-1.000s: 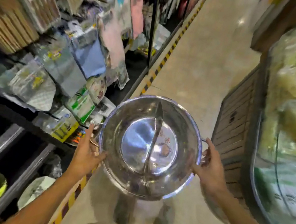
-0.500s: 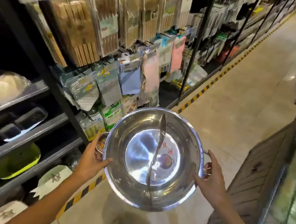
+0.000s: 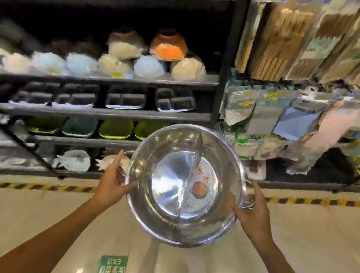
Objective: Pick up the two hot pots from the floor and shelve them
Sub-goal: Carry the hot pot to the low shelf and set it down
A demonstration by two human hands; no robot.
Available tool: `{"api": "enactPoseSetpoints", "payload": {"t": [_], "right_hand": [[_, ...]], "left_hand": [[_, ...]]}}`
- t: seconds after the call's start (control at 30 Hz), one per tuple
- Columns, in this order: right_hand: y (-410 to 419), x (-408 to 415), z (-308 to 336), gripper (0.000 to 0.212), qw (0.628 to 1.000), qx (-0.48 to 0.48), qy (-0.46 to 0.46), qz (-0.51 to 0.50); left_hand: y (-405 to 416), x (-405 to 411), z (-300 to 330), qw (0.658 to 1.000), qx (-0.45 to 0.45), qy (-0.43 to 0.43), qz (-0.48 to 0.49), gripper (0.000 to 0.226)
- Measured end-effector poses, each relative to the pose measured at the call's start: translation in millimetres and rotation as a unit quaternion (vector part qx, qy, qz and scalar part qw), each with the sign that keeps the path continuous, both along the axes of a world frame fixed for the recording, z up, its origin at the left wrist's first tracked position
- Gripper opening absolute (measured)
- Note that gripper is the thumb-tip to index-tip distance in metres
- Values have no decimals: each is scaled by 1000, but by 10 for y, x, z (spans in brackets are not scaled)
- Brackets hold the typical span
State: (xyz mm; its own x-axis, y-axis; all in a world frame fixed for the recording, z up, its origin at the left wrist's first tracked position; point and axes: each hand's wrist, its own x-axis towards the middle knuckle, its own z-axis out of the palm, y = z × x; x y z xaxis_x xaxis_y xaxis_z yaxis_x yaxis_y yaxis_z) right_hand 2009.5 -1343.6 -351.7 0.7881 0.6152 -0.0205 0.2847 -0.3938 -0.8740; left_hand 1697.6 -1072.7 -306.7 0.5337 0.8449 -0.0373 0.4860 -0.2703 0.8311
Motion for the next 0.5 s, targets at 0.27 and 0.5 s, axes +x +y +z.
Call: {"api": "enactPoseSetpoints", "payload": {"t": [0.27,0.5], "right_hand": [[1295,-1134,223,97,986,-12,-3,164],[2145,-2601,481,105,957,-31,-34,287]], "left_hand": [[70,-1868,135,979,18,-24,203,107],[16,-3596,53,952,36,-18,303,98]]}}
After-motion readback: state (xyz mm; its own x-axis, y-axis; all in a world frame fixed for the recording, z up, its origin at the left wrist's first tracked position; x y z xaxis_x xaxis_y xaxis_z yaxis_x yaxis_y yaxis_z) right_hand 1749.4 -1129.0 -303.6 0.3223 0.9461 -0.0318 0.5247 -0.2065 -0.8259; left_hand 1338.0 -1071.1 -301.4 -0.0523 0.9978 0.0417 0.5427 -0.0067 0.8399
